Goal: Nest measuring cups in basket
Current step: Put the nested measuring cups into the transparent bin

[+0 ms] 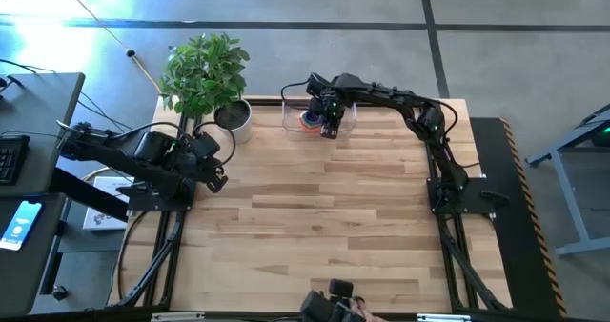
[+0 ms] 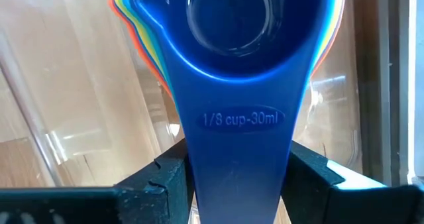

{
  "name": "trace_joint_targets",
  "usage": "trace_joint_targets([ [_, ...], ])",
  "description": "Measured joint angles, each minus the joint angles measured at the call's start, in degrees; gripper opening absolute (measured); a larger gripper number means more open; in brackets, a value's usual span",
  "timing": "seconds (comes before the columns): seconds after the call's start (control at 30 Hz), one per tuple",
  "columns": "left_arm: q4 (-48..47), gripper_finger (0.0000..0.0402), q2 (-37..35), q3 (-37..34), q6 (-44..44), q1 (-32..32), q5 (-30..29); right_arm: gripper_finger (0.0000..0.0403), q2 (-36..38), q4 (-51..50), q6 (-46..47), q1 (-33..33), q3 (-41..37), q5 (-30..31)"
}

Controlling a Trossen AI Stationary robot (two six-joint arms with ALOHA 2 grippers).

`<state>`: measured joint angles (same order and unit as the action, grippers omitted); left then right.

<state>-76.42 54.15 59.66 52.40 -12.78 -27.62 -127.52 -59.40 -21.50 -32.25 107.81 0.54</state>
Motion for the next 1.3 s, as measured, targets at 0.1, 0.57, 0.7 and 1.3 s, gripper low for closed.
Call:
trace_joint_targets([
  [0.1, 0.0, 0.001, 0.0, 0.0, 0.0, -0.01, 0.0, 0.0176, 0.0, 0.0, 0.34, 0.0, 0.0, 0.0],
  [0.57, 0.0, 0.001, 0.0, 0.0, 0.02, 0.0, 0.0, 0.0177, 0.0, -0.3, 0.22, 0.04, 0.0, 1.42],
  [0.7, 0.0, 0.001, 0.02, 0.0, 0.02, 0.0, 0.0, 0.0177, 0.0, -0.31, 1.37, 0.04, 0.0, 2.02],
  [1.3, 0.0, 0.001, 0.0, 0.0, -0.02, -0.01, 0.0, 0.0177, 0.0, -2.72, 0.0, 0.04, 0.0, 2.62],
])
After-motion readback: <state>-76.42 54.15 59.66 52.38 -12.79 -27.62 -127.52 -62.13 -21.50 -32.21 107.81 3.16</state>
